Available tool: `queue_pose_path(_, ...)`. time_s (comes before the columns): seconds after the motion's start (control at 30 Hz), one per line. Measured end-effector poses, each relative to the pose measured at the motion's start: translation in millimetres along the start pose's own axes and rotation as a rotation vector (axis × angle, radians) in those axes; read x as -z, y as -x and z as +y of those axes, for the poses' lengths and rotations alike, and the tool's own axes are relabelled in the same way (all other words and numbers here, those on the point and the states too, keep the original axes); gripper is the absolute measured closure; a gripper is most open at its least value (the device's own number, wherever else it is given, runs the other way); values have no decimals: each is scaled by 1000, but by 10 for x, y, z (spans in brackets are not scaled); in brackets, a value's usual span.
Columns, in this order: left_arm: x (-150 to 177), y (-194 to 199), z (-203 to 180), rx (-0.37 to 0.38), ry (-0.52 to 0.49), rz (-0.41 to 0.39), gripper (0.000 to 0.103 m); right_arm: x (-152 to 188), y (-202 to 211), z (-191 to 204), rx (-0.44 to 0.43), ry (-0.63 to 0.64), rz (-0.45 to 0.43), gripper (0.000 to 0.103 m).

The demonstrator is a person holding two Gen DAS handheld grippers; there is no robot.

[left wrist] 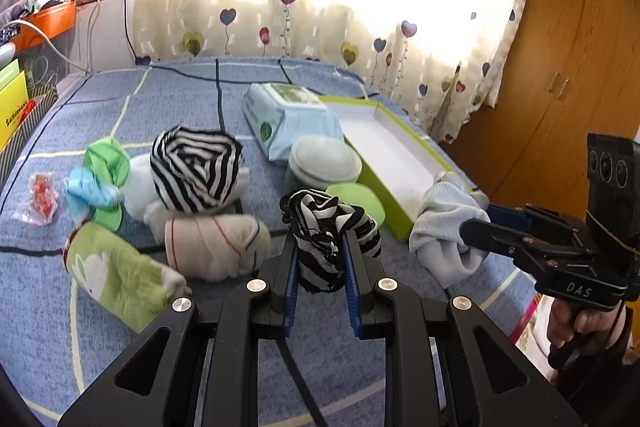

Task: Organize soft objects
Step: 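Carry the white sock with the right gripper over the lime-rimmed box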

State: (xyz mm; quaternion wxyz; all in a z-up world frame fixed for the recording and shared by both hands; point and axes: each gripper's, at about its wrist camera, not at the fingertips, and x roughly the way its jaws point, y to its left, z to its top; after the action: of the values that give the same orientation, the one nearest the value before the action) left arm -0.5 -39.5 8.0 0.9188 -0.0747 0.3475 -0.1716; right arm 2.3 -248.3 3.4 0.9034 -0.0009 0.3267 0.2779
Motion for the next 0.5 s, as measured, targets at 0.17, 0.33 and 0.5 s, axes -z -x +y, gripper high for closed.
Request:
queue_pose_path(0.17,-162,-19,-81,12,-12,-28,82,-52,9,-104,17,-13,-17,68)
queue_pose_path(0.33,-299,-103,-207,30,-43,-34,82,-109,13,-250,36,-31,-38,68)
queue_pose_path(0.5,-415,-238,-323,46,-62,-25,82,-135,12,-406,48,-56,-45,68)
